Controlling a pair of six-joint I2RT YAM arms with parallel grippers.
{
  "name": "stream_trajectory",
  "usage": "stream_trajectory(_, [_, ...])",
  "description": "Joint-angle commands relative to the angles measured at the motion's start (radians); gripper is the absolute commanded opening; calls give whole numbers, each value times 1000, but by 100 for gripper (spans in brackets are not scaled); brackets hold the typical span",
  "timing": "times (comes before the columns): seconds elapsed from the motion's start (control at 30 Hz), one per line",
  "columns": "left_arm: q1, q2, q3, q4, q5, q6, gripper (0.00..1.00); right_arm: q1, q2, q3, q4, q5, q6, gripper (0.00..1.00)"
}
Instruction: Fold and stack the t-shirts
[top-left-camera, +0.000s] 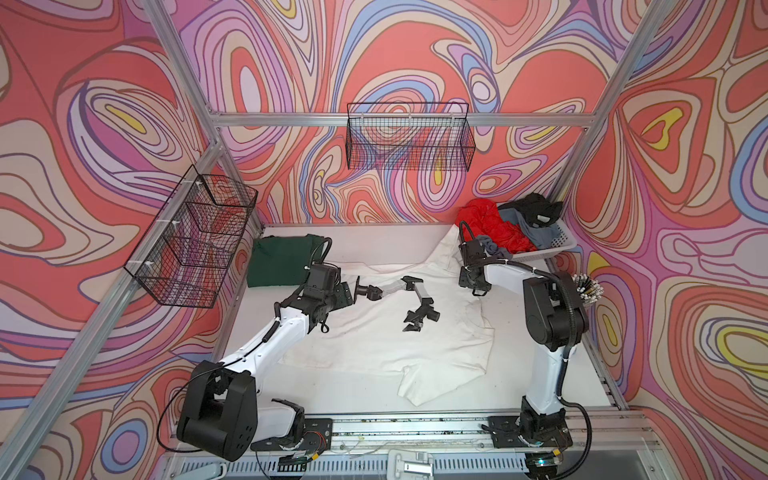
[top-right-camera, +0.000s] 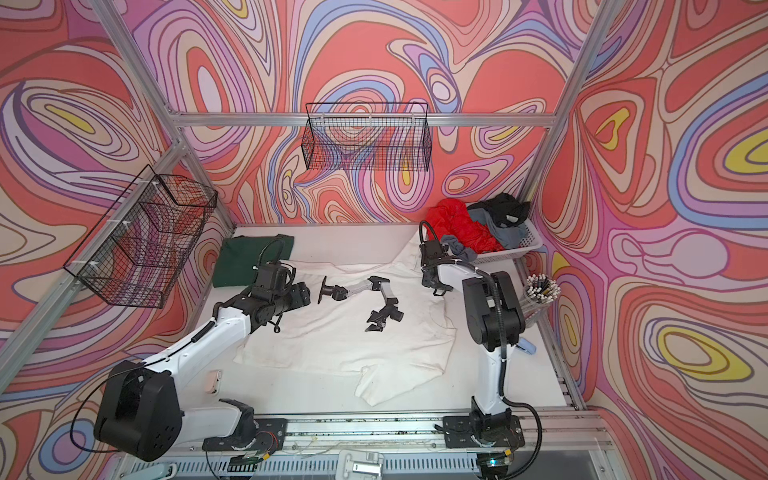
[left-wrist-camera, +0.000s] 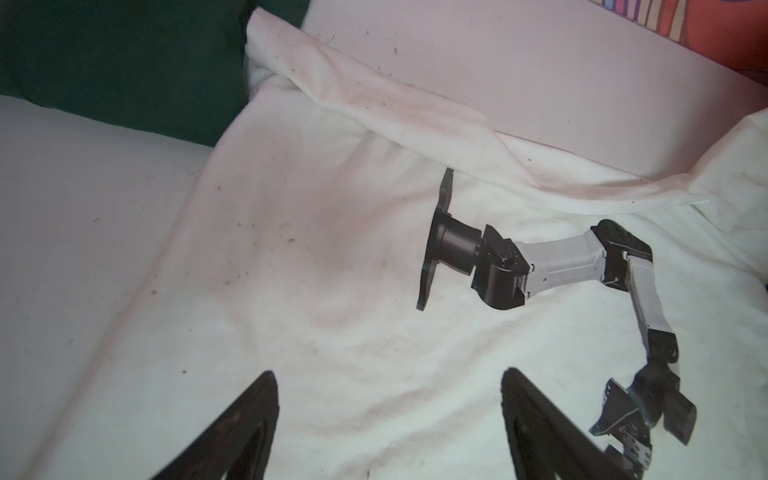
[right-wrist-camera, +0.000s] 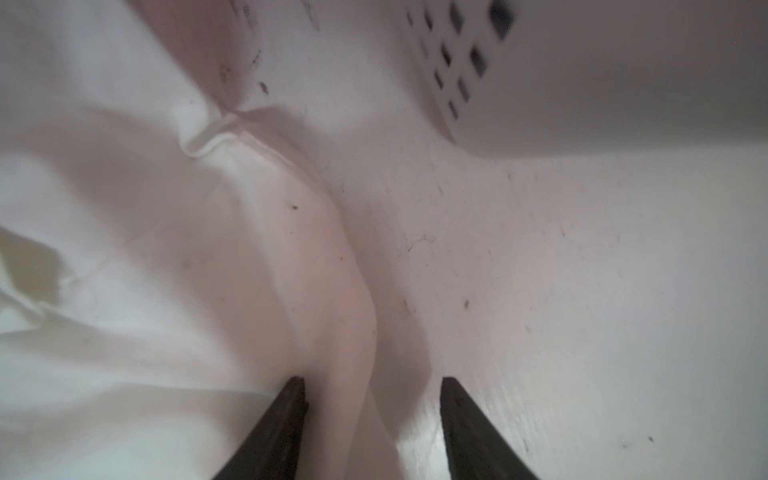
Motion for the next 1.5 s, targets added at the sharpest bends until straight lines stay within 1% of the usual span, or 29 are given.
stream_trajectory(0.0, [25, -1, 15, 45, -18, 8, 85, 8, -60, 38, -23, -11, 2, 58])
stream_trajectory(0.13, [60, 21, 39, 71, 4, -1, 85, 24, -80, 107, -59, -29, -18, 62])
stream_trajectory(0.17, [65, 32, 47, 82, 2, 0, 85, 30, -82, 127, -67, -30, -29, 64])
stream_trajectory(0.3, [90, 99, 92, 116, 14, 3, 85, 45, -79, 196, -96, -70, -53, 68])
stream_trajectory(0.47, [120, 249, 204, 125, 31, 29, 86, 47, -103, 210, -70, -173, -48, 70])
stream_trajectory(0.6, [142, 382, 297, 135, 51, 44, 86, 47, -104, 227, -61, -210, -47, 70])
stream_trajectory(0.77, [157, 557, 463, 104, 94, 61, 84, 47, 2, 352, -104, -244, -61, 69])
stream_trajectory(0.87, [157, 643, 555, 64, 109, 70, 83, 47, 67, 431, -111, -237, -56, 68])
stream_trajectory(0.93, [157, 681, 589, 56, 124, 72, 82, 47, 112, 485, -127, -218, -53, 68])
stream_trajectory(1.07, [157, 729, 623, 56, 123, 73, 82, 47, 202, 585, -166, -227, -45, 65])
stream_trajectory(1.27, [164, 794, 693, 24, 119, 81, 80, 48, 239, 583, -175, -219, -10, 58])
stream_trajectory(1.47, [166, 827, 728, 22, 137, 74, 77, 57, 194, 453, -134, -218, 18, 54])
